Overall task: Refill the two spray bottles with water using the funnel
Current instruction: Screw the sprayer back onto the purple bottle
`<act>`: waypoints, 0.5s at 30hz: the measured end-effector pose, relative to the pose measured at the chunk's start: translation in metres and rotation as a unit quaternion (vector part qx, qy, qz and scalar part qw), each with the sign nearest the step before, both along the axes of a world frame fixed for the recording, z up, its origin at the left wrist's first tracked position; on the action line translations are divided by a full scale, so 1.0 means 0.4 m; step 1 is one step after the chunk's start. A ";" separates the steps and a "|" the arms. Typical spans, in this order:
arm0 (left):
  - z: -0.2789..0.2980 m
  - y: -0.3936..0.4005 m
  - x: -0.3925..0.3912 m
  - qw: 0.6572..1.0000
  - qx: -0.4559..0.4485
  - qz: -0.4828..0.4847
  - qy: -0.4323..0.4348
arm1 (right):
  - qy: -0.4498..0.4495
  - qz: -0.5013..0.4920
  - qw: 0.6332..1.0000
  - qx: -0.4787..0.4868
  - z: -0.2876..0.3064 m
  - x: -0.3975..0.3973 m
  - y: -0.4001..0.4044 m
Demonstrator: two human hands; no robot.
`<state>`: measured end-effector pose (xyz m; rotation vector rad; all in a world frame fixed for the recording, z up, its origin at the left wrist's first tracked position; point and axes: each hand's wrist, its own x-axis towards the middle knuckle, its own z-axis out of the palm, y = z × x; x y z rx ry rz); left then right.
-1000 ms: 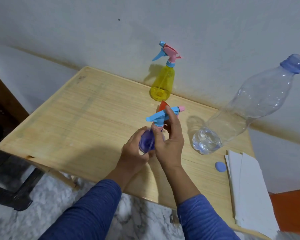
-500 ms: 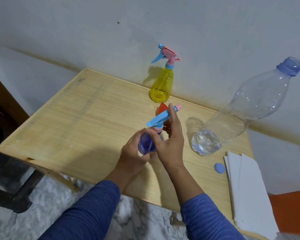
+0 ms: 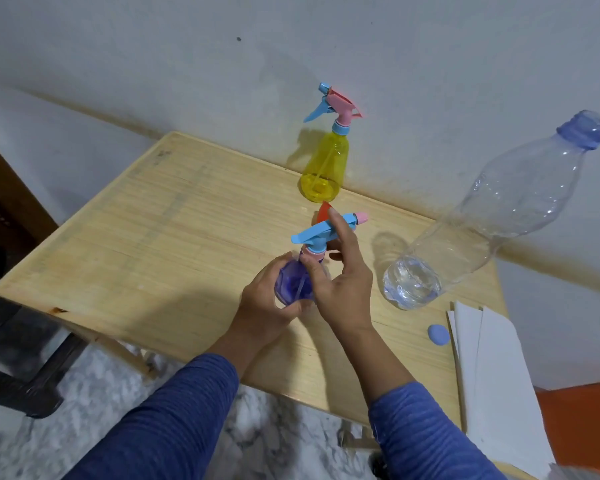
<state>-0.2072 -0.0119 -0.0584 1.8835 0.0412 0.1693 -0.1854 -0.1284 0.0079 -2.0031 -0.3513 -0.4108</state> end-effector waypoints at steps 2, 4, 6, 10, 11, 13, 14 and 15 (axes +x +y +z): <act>0.000 0.000 0.000 1.000 0.000 -0.003 0.002 | 0.004 -0.014 1.000 0.015 0.003 0.004 0.006; -0.001 0.000 0.001 1.000 0.003 0.000 0.004 | 0.018 -0.004 1.000 0.021 0.006 0.002 0.005; -0.003 0.001 0.000 1.000 0.006 0.000 0.005 | 0.030 0.018 0.999 0.012 0.008 -0.005 0.000; -0.003 -0.001 0.000 1.000 0.018 0.005 -0.007 | 0.021 -0.004 0.999 0.045 0.016 -0.011 0.012; -0.004 -0.002 0.000 1.000 0.021 0.008 -0.011 | 0.022 -0.012 0.998 0.061 0.019 -0.013 0.017; -0.007 -0.001 0.000 0.999 0.029 0.010 -0.014 | 0.039 -0.024 0.996 0.076 0.026 -0.017 0.022; -0.007 -0.001 -0.001 0.999 0.031 0.008 -0.014 | 0.056 -0.028 0.994 0.086 0.029 -0.020 0.021; -0.009 0.001 0.000 0.999 0.032 0.006 -0.014 | 0.073 -0.034 0.991 0.103 0.029 -0.023 0.018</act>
